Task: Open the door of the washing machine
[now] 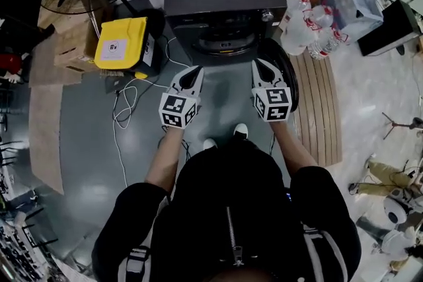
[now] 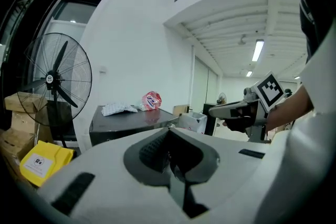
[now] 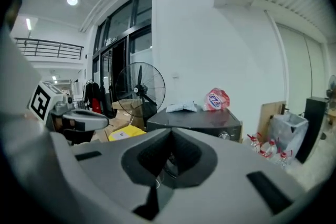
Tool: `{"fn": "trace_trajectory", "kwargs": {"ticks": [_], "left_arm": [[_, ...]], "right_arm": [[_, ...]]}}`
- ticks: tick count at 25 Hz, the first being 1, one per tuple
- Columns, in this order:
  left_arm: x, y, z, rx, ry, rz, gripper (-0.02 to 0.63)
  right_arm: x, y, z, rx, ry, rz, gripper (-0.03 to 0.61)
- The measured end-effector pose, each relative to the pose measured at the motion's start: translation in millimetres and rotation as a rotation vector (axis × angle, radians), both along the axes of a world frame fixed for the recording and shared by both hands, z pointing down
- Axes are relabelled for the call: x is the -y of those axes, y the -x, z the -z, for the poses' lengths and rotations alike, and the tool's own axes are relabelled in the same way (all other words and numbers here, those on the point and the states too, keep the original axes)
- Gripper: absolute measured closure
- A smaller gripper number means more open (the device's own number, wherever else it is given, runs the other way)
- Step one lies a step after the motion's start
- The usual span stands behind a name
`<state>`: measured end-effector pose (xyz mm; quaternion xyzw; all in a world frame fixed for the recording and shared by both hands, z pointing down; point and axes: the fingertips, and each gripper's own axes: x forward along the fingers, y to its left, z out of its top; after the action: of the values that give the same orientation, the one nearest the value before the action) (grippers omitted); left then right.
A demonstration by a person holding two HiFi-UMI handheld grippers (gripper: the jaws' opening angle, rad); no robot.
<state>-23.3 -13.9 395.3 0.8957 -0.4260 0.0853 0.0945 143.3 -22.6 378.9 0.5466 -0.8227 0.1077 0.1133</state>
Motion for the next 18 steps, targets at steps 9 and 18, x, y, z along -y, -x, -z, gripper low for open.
{"fn": "trace_trajectory", "kwargs": {"ticks": [9,18], "left_arm": [[11.6,2.4,21.2,0.002,-0.045,0.033,0.609],[12.3,2.2,23.7,0.003,-0.048,0.04,0.609]], "right_arm": [[9.6,12.5,17.5,0.005,-0.045,0.059,0.578],[9.7,17.9,13.9,0.005,-0.03,0.087,0.578]]}}
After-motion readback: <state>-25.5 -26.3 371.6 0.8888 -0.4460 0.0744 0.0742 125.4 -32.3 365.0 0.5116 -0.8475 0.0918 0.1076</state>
